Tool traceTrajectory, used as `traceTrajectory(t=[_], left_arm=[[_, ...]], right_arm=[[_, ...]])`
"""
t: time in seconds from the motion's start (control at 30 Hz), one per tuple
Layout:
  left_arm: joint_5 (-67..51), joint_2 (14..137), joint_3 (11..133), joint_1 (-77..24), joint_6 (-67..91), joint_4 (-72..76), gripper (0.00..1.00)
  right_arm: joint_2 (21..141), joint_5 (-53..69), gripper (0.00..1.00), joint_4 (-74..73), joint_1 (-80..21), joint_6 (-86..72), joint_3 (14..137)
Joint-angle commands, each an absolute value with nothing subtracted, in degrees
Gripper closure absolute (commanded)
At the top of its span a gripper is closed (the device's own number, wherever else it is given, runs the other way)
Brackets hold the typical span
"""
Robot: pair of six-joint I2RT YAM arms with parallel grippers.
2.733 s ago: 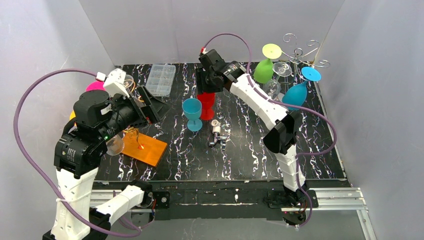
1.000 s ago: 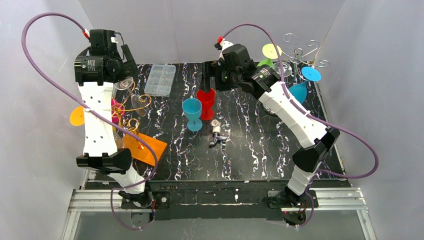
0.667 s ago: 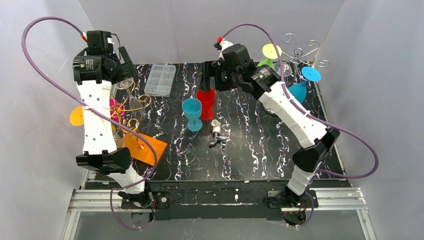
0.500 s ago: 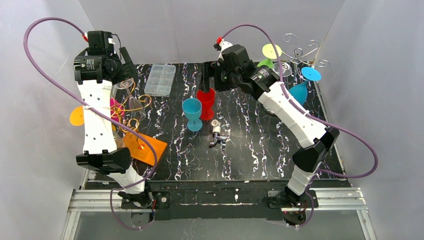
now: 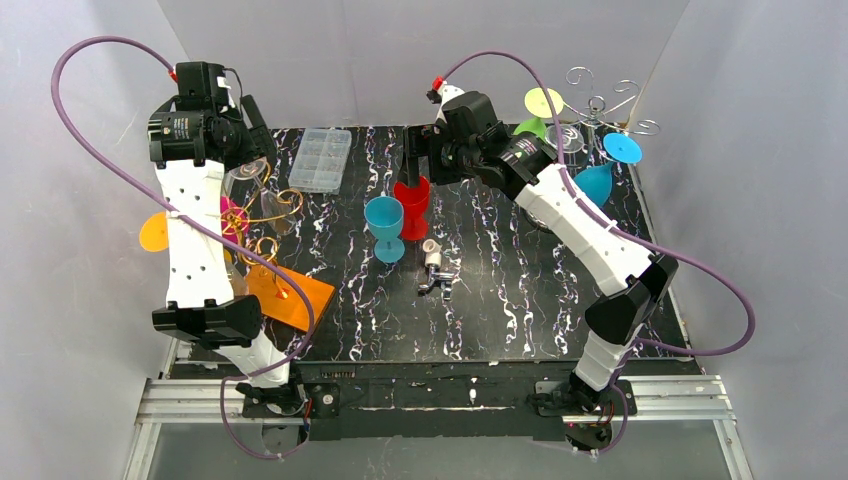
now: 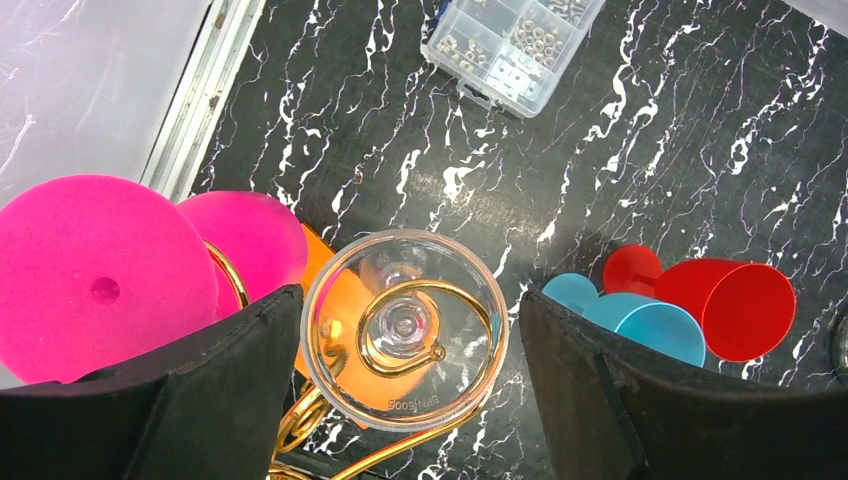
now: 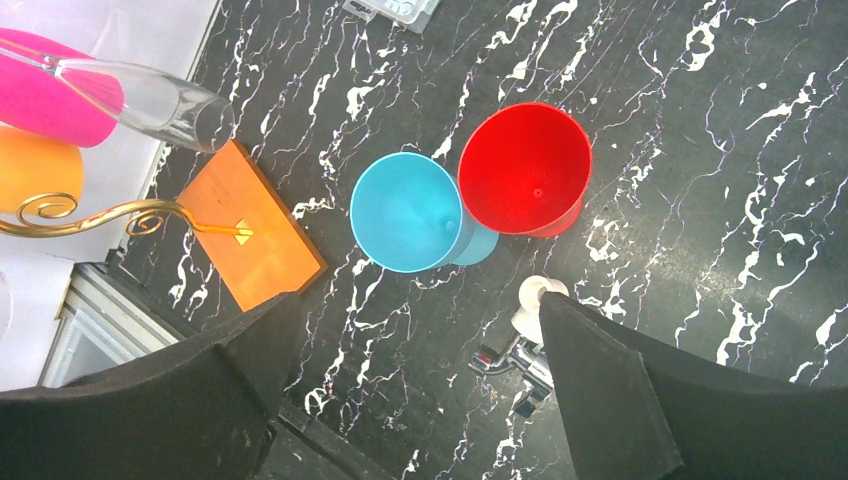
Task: Take the wine glass off the wine glass rack
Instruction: Pick up the wine glass from the wine rack.
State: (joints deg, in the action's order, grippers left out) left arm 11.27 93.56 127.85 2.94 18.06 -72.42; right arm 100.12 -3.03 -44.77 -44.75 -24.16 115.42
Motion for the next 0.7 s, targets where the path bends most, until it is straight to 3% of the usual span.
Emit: traceTrajectory(t=[0.0, 0.47, 0.67], left_arm=[[10.1, 93.1, 127.3, 3.3, 18.2, -72.3, 0.23], [10.1, 92.4, 125.7, 3.4, 18.4, -72.3, 0.33], [9.8, 92.1, 125.9, 3.4, 18.1, -72.3, 0.44]], right_arm=[[98.6, -3.7, 0.01, -42.0, -44.9, -23.6, 115.6], [98.7, -3.4, 0.01, -41.7, -44.9, -23.7, 115.3], [98.9, -3.3, 0.02, -41.6, -44.9, -23.7, 115.4]])
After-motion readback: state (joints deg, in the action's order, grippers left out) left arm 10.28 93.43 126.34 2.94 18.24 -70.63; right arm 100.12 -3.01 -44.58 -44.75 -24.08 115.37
